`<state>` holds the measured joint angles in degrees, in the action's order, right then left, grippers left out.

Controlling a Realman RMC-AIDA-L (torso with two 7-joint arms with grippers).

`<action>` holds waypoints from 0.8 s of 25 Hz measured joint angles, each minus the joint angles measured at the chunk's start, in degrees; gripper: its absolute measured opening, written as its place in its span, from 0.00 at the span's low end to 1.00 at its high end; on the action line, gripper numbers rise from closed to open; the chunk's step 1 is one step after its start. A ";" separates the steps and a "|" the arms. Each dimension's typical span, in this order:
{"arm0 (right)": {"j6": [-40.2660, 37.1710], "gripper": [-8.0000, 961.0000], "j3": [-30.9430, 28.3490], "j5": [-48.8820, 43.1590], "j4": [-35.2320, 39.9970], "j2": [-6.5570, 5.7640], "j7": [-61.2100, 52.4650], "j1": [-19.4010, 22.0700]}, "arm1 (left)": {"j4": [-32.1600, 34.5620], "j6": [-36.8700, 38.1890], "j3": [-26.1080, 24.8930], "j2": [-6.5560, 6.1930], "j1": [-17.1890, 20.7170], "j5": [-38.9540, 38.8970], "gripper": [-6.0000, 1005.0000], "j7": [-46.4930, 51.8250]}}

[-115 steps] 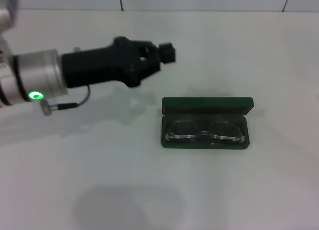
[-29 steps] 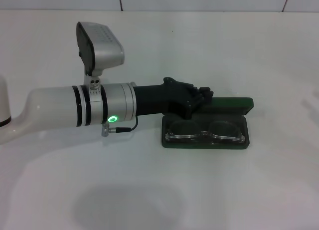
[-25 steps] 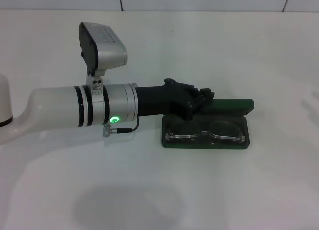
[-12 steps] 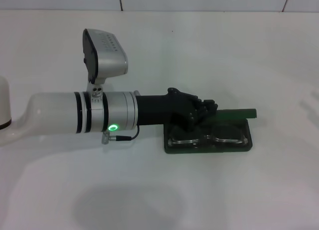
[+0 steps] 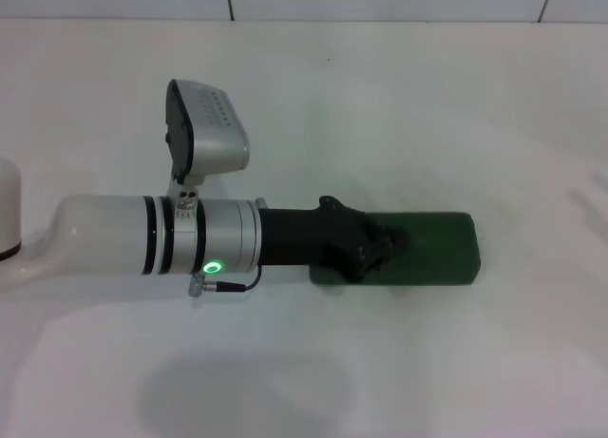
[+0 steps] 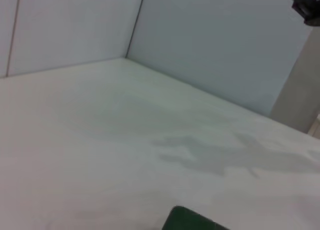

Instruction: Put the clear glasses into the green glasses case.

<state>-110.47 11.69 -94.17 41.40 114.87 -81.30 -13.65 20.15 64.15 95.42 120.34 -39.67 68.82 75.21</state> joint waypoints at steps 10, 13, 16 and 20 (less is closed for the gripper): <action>0.28 0.42 0.14 -0.92 0.00 -0.21 0.00 -0.22 | 1.48 6.65 0.67 -0.41 1.13 -0.44 0.14 -1.71; 0.48 0.42 1.09 -4.31 0.32 -0.42 0.00 -1.02 | 5.39 12.11 0.48 -1.59 3.23 0.05 0.14 -2.21; 0.79 0.43 4.84 -8.20 0.72 -0.42 1.50 -2.16 | 9.49 18.32 0.16 -3.26 6.05 0.70 0.14 -5.59; 3.36 0.44 15.19 -10.93 0.95 0.13 3.30 -3.80 | 14.88 23.73 -6.46 -4.88 11.05 2.85 0.19 -8.44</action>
<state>-107.11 26.88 -105.10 42.35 115.00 -78.00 -17.45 35.03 87.88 88.95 115.45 -28.62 71.68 66.77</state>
